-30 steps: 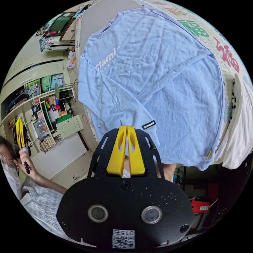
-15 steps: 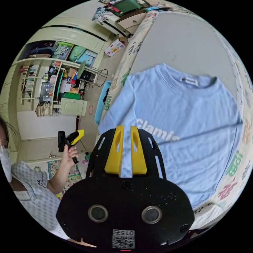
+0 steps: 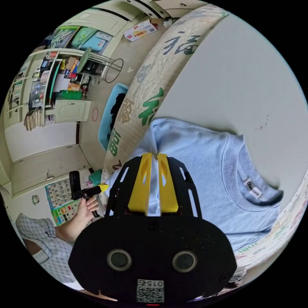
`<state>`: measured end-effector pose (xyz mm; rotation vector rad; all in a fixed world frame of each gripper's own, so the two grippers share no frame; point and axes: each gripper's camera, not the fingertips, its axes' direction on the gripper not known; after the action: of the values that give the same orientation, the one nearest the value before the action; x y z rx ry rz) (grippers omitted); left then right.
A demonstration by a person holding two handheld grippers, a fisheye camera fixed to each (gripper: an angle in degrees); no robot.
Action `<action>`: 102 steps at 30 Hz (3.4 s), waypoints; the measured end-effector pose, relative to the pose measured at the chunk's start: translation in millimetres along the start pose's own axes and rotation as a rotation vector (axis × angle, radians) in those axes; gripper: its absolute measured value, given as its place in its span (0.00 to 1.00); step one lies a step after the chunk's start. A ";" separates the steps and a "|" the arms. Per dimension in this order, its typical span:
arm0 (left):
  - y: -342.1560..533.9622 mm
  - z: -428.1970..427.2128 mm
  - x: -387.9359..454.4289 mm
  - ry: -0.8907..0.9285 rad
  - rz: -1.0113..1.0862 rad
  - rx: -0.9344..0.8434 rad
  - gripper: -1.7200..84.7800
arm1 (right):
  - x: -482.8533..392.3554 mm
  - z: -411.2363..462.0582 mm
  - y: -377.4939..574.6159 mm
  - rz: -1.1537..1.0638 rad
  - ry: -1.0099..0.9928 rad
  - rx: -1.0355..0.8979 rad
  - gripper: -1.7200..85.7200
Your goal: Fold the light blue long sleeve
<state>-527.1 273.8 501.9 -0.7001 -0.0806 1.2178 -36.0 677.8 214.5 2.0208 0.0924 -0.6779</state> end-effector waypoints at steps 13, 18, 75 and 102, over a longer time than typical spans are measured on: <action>9.7 25.9 10.1 -0.107 0.079 0.008 0.08 | -39.6 -4.0 20.4 -0.141 0.247 -0.090 0.06; 49.2 34.6 40.1 -0.245 0.327 -0.162 0.08 | -15.4 -37.0 156.5 -0.132 0.167 -0.009 0.07; 254.8 166.0 24.3 0.080 0.085 -0.375 0.03 | 81.2 -454.3 407.5 0.220 -0.183 -0.057 0.16; 241.2 188.1 43.9 0.136 0.216 -0.545 0.03 | 40.6 -571.8 328.7 -0.014 -0.311 -0.087 0.06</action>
<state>-789.6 436.9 508.7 -1.2911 -0.2343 1.3628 350.2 965.2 667.3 1.8110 -0.0468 -0.9713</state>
